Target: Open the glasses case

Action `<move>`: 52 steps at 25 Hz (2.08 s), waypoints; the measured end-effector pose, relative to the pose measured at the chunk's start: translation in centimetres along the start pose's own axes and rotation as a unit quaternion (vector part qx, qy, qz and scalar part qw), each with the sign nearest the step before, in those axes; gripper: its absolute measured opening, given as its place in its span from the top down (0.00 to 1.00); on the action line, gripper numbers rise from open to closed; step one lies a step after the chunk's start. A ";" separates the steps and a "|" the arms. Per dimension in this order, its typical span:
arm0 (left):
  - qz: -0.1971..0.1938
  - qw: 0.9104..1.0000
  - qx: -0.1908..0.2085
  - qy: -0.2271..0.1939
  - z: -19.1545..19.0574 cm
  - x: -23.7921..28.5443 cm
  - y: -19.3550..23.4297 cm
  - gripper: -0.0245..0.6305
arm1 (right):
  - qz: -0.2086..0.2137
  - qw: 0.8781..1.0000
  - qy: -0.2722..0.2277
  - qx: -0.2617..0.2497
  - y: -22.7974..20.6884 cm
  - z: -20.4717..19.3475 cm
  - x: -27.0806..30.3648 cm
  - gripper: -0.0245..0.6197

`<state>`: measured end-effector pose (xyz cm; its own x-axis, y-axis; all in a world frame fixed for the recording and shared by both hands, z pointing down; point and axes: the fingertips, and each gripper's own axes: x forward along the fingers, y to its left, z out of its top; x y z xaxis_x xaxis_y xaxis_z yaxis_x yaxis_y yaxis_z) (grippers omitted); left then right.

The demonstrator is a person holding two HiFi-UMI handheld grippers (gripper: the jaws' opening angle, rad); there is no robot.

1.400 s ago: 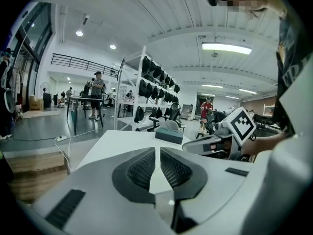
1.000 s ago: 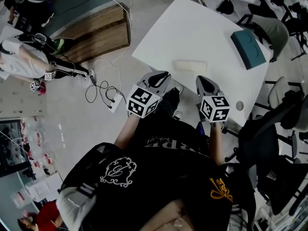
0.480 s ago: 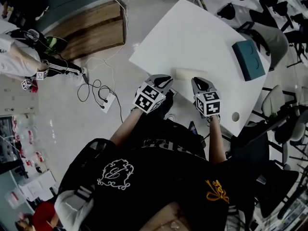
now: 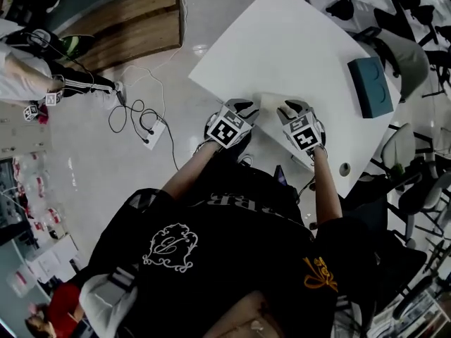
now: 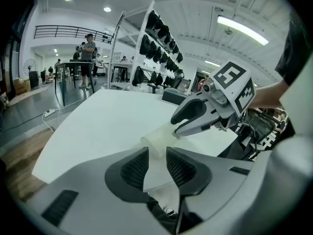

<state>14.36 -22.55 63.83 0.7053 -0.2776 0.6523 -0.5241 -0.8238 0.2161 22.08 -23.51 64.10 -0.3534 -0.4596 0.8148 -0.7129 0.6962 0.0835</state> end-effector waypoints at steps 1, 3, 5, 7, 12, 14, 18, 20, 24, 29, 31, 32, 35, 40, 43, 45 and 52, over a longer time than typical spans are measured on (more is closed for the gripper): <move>-0.001 1.000 -0.002 0.001 0.0 0.4 0.1 0.79 | 0.003 1.000 0.011 -0.019 0.0 -0.3 0.4 0.74; -0.002 1.000 0.000 0.009 -0.3 1.2 0.2 0.78 | 0.008 0.998 0.030 -0.054 0.1 -0.7 1.0 0.73; -0.004 1.000 0.006 0.018 -0.6 1.9 0.2 0.78 | 0.011 0.996 0.039 -0.079 0.2 -0.9 1.2 0.73; -0.004 1.000 0.010 0.023 -0.8 2.6 0.2 0.78 | 0.016 0.994 0.043 -0.094 0.4 -0.8 1.1 0.72; -0.004 0.999 0.007 0.034 -1.2 3.7 0.4 0.77 | 0.012 0.983 0.069 -0.170 0.9 -1.1 1.3 0.69; -0.003 0.999 0.007 0.039 -1.5 4.0 0.3 0.77 | 0.007 0.980 0.072 -0.184 0.9 -1.2 1.3 0.69; -0.004 0.999 0.008 0.049 -2.1 4.5 0.1 0.77 | -0.005 0.976 0.073 -0.206 0.9 -1.3 1.2 0.69; -0.005 0.999 0.010 0.051 -2.1 4.8 0.0 0.77 | -0.011 0.973 0.075 -0.220 0.8 -1.4 1.3 0.69; 0.001 0.999 0.011 0.049 -2.1 5.0 0.0 0.77 | -0.021 0.970 0.075 -0.230 0.7 -1.5 1.4 0.70; 0.006 0.999 -0.019 0.039 -2.1 5.0 0.2 0.77 | -0.029 0.972 0.065 -0.225 0.6 -1.5 1.4 0.71; 0.012 0.999 -0.029 0.034 -1.9 5.0 0.4 0.77 | -0.033 0.972 0.063 -0.222 0.5 -1.5 1.5 0.71; 0.013 0.999 -0.033 0.031 -1.9 5.0 0.5 0.77 | -0.034 0.973 0.063 -0.219 0.4 -1.4 1.5 0.71; 0.011 0.999 -0.035 0.027 -1.9 5.0 0.7 0.80 | -0.033 0.975 0.066 -0.211 0.2 -1.1 1.4 0.72; 0.008 0.999 -0.030 0.025 -2.0 4.9 0.9 0.83 | -0.040 0.975 0.061 -0.211 -0.3 -0.2 0.9 0.72; 0.005 0.999 -0.027 0.025 -1.9 4.9 0.9 0.83 | -0.045 0.978 0.051 -0.198 -0.8 0.5 0.5 0.74; 0.003 1.000 -0.023 0.020 -1.7 4.8 1.0 0.83 | -0.052 0.980 0.044 -0.188 -1.4 1.1 0.3 0.75; -0.005 0.999 -0.016 0.027 -2.1 4.8 0.9 0.83 | -0.075 0.984 0.038 -0.157 -4.3 2.6 0.6 0.77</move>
<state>16.30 -23.56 68.70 0.6842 -0.2408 0.6884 -0.5324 -0.8100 0.2458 23.37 -28.20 62.74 -0.2033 -0.5356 0.8196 -0.5272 0.7653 0.3693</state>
